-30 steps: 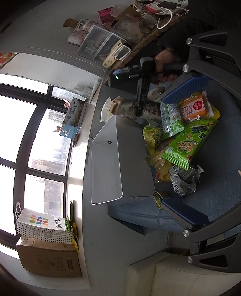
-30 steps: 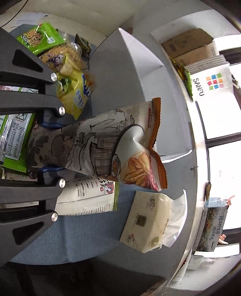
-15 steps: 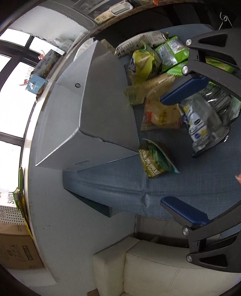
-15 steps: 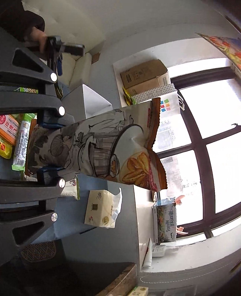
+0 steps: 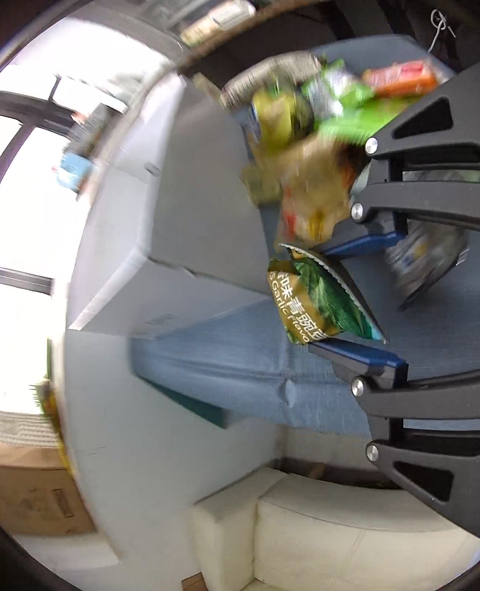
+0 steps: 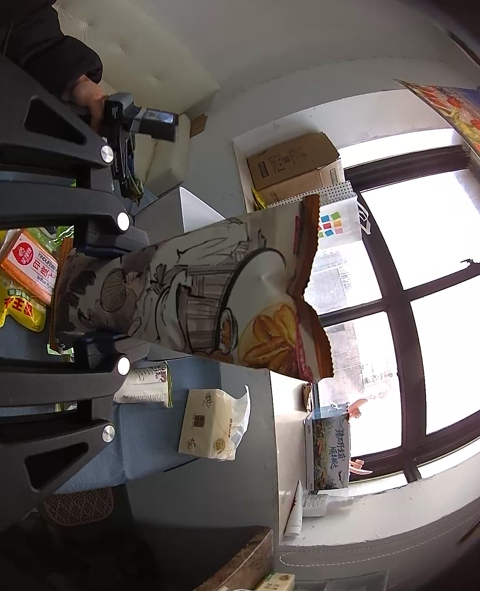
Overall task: Organize snacks
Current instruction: 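Drop the chip bag into the box with right gripper while left drops green packet, then withdraw both grippers from the white box back over the snack pile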
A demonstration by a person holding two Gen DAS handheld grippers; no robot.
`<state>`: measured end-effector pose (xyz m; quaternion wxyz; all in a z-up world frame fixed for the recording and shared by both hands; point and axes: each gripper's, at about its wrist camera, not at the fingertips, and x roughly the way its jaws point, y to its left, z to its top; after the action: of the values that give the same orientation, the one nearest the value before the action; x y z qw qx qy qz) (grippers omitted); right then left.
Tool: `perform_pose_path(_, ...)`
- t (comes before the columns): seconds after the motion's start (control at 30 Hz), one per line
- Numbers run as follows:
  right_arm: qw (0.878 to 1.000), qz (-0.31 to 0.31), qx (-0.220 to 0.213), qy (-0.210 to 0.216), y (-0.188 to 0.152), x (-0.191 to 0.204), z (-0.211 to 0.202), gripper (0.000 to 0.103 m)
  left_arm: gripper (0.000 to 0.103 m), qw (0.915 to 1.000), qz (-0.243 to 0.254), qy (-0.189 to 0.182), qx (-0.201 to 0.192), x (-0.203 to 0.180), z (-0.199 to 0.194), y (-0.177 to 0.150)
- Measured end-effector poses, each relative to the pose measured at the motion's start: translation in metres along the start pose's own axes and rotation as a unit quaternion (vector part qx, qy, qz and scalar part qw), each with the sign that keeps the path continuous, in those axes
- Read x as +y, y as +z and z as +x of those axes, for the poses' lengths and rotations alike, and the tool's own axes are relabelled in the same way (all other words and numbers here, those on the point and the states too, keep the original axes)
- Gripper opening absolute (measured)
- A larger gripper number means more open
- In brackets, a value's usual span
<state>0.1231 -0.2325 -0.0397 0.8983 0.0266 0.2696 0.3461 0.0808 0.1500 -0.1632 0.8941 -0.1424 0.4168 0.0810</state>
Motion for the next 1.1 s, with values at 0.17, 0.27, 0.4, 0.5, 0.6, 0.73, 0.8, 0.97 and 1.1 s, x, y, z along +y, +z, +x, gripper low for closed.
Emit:
perform_pose_path(0.17, 0.999, -0.006, 0.037, 0.004, 0.008, 0.009, 0.031, 0.032, 0.046, 0.9953, 0.001, -0.042, -0.088, -0.011, -0.068, 0.021)
perform_pose_path(0.27, 0.998, -0.016, 0.060, 0.012, 0.030, 0.015, 0.064, 0.032, 0.046, 0.9903, 0.016, -0.058, -0.125, -0.028, -0.088, 0.051)
perform_pose_path(0.4, 0.994, -0.035, 0.106, 0.022, 0.076, 0.020, 0.128, 0.032, 0.046, 0.9887, 0.043, -0.051, -0.134, -0.053, -0.085, 0.098)
perform_pose_path(0.5, 0.988, -0.049, 0.147, 0.001, 0.104, 0.017, 0.185, 0.032, 0.046, 0.9903, 0.052, -0.039, -0.123, -0.062, -0.064, 0.132)
perform_pose_path(0.6, 0.981, -0.051, 0.185, -0.021, 0.120, 0.006, 0.235, 0.032, 0.046, 0.9912, 0.050, -0.016, -0.121, -0.064, -0.036, 0.156)
perform_pose_path(0.73, 0.969, -0.057, 0.237, -0.031, 0.126, -0.008, 0.279, 0.033, 0.047, 0.9949, 0.047, 0.000, -0.089, -0.064, 0.005, 0.167)
perform_pose_path(0.8, 0.961, -0.073, 0.264, -0.037, 0.123, -0.009, 0.294, 0.037, 0.050, 0.9961, 0.045, 0.008, -0.075, -0.060, 0.020, 0.167)
perform_pose_path(0.97, 0.964, -0.063, 0.252, -0.056, 0.120, -0.022, 0.298, 0.103, 0.103, 0.9973, 0.042, 0.011, -0.058, -0.052, 0.032, 0.156)
perform_pose_path(1.1, 0.968, -0.072, 0.234, -0.049, 0.119, -0.021, 0.286, 0.103, 0.103, 0.9970, 0.034, 0.012, -0.069, -0.050, 0.023, 0.153)
